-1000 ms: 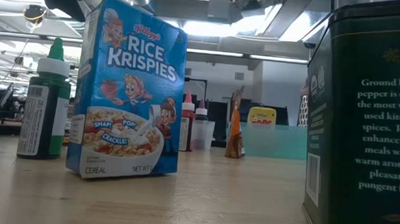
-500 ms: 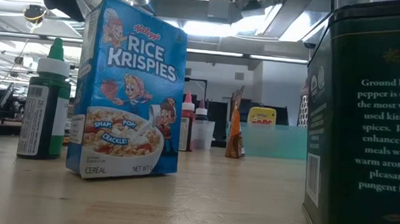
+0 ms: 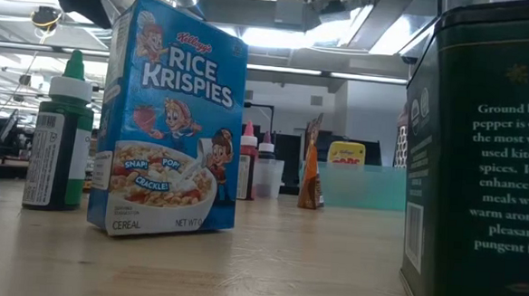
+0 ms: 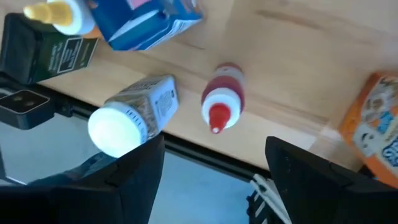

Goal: Pick & Place Kitchen Items
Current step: Put the right red food coloring bottle into the transparent bin

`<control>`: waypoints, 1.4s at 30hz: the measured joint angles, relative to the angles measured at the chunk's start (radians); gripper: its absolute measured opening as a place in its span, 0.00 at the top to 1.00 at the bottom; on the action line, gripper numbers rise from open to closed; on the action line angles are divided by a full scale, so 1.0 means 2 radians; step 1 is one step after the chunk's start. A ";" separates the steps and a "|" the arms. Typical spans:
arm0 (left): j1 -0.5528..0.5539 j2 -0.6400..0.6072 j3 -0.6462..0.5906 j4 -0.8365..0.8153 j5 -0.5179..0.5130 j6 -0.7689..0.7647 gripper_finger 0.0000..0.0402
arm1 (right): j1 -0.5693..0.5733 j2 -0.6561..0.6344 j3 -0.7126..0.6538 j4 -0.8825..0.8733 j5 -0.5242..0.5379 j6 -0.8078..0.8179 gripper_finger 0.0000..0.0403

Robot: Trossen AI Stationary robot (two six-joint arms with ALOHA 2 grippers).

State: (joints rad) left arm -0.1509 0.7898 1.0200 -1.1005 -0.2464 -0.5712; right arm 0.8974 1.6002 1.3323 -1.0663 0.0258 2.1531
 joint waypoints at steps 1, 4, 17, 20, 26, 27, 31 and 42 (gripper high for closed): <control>0.000 0.000 0.000 0.000 -0.003 0.001 0.29 | 0.000 0.001 0.000 0.004 0.000 0.001 0.30; 0.000 0.000 0.000 0.000 -0.014 0.001 0.28 | 0.000 0.007 0.000 0.012 0.000 0.000 0.30; 0.000 0.000 0.000 0.000 -0.024 0.005 0.29 | 0.000 0.048 0.000 -0.011 0.000 -0.011 0.30; 0.000 0.000 0.000 0.000 -0.024 0.005 0.29 | -0.001 0.061 0.000 -0.009 0.000 -0.011 0.30; 0.000 0.000 0.000 0.000 -0.024 0.005 0.29 | -0.001 0.090 0.000 -0.003 -0.001 -0.020 0.30; 0.000 0.000 0.000 0.000 -0.024 0.005 0.29 | -0.001 0.093 0.000 -0.003 -0.002 -0.020 0.30; 0.000 0.000 0.000 0.000 -0.024 0.005 0.29 | -0.004 0.100 0.000 -0.002 -0.002 -0.021 0.30; 0.000 0.000 0.000 0.000 -0.025 0.010 0.28 | -0.007 0.100 -0.020 0.016 -0.001 -0.026 0.30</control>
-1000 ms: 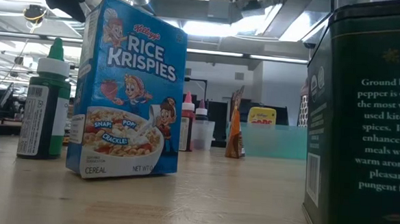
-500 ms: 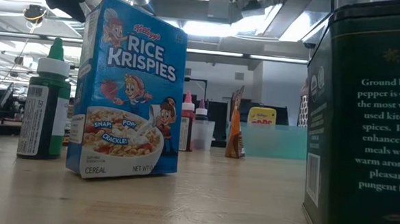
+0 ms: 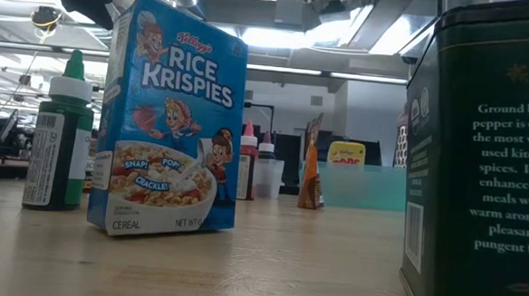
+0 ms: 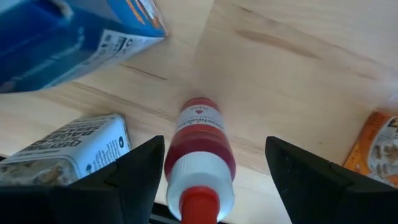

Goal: Pick & Place Kitchen Items
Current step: Put the right red food coloring bottle into the transparent bin

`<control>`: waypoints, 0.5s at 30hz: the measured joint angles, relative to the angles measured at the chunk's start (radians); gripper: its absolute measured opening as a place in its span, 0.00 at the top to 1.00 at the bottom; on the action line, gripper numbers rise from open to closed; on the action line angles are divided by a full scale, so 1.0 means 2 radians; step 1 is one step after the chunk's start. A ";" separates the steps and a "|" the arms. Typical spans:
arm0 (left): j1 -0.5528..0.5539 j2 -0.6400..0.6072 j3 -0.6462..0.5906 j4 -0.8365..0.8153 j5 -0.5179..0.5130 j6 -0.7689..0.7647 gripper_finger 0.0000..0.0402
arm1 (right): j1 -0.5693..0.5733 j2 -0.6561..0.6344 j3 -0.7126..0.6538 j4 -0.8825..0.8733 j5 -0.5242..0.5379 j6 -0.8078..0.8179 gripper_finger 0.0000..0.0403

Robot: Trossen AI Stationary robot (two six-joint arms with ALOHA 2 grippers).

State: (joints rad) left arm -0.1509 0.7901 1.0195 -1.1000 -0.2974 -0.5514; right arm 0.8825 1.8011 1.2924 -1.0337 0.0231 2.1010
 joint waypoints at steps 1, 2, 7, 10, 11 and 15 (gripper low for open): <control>0.000 0.000 0.000 0.000 0.000 0.000 0.28 | 0.000 0.000 0.000 0.003 0.000 0.000 0.30; 0.000 0.000 0.000 0.000 0.000 0.000 0.29 | 0.000 0.000 0.000 0.004 0.000 0.000 0.30; 0.000 0.000 0.000 0.000 0.000 -0.004 0.29 | 0.000 0.000 0.000 0.007 -0.006 0.000 0.30; 0.000 0.000 0.000 0.000 0.001 -0.005 0.28 | 0.000 0.000 0.000 0.009 -0.016 -0.005 0.30; 0.000 0.000 0.000 0.000 0.001 -0.005 0.29 | 0.000 0.000 0.000 0.009 -0.018 -0.006 0.30; 0.000 0.000 0.000 0.000 0.001 -0.005 0.29 | 0.000 0.000 0.000 0.010 -0.018 -0.007 0.30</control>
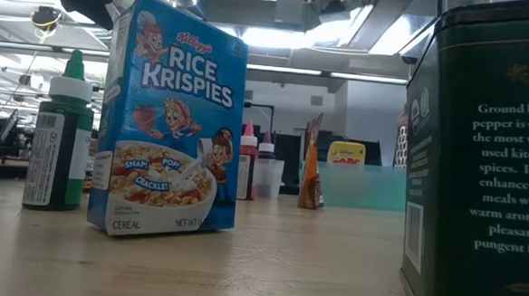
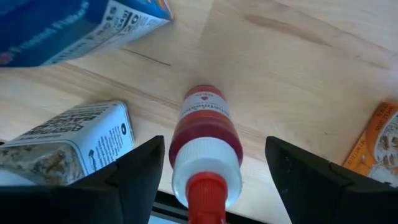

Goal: Pick & Place Kitchen Items
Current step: Put the right red food coloring bottle into the transparent bin

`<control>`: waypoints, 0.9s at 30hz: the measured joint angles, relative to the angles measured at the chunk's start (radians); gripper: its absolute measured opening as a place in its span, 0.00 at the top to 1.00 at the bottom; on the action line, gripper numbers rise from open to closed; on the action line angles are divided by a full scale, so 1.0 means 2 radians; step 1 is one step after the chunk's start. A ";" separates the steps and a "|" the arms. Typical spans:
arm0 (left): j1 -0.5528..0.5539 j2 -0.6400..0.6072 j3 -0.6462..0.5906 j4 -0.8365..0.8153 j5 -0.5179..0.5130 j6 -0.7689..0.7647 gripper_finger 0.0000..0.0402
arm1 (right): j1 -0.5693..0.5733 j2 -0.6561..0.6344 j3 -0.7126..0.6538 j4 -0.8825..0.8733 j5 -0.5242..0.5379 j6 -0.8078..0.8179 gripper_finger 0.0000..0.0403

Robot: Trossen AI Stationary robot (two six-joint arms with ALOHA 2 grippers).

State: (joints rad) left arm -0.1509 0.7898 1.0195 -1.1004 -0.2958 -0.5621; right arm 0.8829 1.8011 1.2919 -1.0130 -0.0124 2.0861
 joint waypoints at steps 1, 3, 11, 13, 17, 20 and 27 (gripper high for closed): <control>0.000 0.000 0.000 0.000 0.000 0.000 0.29 | 0.000 0.000 0.000 0.000 0.000 0.000 0.31; 0.000 0.000 0.000 0.000 0.000 0.000 0.28 | 0.000 0.000 0.000 0.000 0.000 0.000 0.33; 0.000 0.000 0.000 0.000 -0.004 0.009 0.29 | 0.000 0.000 0.000 0.000 0.000 -0.002 0.48; 0.000 0.000 0.000 0.000 -0.004 0.009 0.28 | -0.001 0.000 0.000 0.000 0.000 -0.002 0.53; 0.000 0.000 0.000 0.000 -0.004 0.009 0.29 | -0.001 0.000 0.000 0.000 0.000 -0.001 0.60; 0.000 0.000 0.000 0.000 -0.004 0.009 0.29 | -0.001 0.000 0.000 0.000 0.000 -0.001 0.62; 0.000 0.000 0.000 0.000 -0.001 0.009 0.29 | -0.003 0.000 0.003 0.001 -0.009 -0.006 0.60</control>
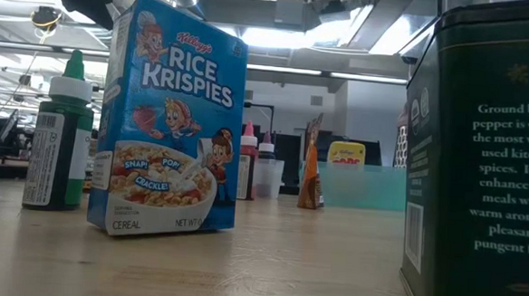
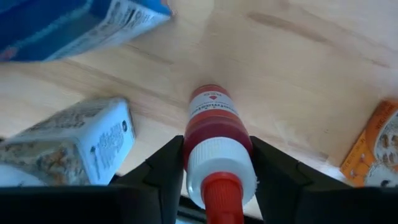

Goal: Pick & Place Kitchen Items
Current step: Put the right red food coloring bottle into the transparent bin

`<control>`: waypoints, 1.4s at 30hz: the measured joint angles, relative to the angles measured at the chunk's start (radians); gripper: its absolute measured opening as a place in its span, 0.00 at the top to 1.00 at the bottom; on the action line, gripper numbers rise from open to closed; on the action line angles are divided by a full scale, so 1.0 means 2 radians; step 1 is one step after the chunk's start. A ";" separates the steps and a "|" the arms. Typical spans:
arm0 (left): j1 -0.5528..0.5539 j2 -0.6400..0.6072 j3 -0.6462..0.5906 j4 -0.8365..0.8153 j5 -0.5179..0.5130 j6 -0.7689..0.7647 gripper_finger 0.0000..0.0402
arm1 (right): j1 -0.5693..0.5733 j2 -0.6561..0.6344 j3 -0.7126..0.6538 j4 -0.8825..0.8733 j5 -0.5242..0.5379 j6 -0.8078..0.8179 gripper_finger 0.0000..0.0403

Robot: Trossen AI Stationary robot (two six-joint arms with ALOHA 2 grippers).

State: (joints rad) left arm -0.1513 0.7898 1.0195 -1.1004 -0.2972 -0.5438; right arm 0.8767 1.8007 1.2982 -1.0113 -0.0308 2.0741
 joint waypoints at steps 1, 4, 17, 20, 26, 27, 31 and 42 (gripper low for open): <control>0.000 0.000 0.000 0.000 0.000 0.000 0.29 | -0.001 -0.001 0.000 0.000 -0.008 -0.004 0.60; 0.000 0.000 0.000 0.000 -0.004 0.000 0.29 | -0.003 -0.001 0.000 0.000 -0.020 -0.009 0.61; 0.000 0.000 0.000 0.000 0.014 -0.001 0.29 | -0.003 -0.001 0.091 -0.133 -0.032 -0.020 0.61; 0.000 0.000 0.000 0.000 0.014 -0.001 0.29 | -0.002 -0.001 0.135 -0.197 -0.032 -0.023 0.61; 0.000 0.000 0.000 0.000 0.003 -0.001 0.28 | -0.006 -0.005 0.221 -0.279 -0.021 -0.055 0.61; 0.000 0.000 0.000 0.000 0.002 -0.001 0.29 | -0.007 -0.009 0.226 -0.274 -0.011 -0.063 0.61; 0.000 0.000 0.000 0.000 0.001 -0.007 0.29 | -0.018 -0.021 0.238 -0.280 0.030 -0.077 0.61; 0.000 0.000 0.000 -0.002 0.004 -0.011 0.28 | -0.128 -0.021 0.240 -0.280 0.055 -0.288 0.61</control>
State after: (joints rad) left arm -0.1513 0.7902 1.0195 -1.1034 -0.2898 -0.5651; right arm 0.6200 1.7596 1.7790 -1.5703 0.0798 1.4974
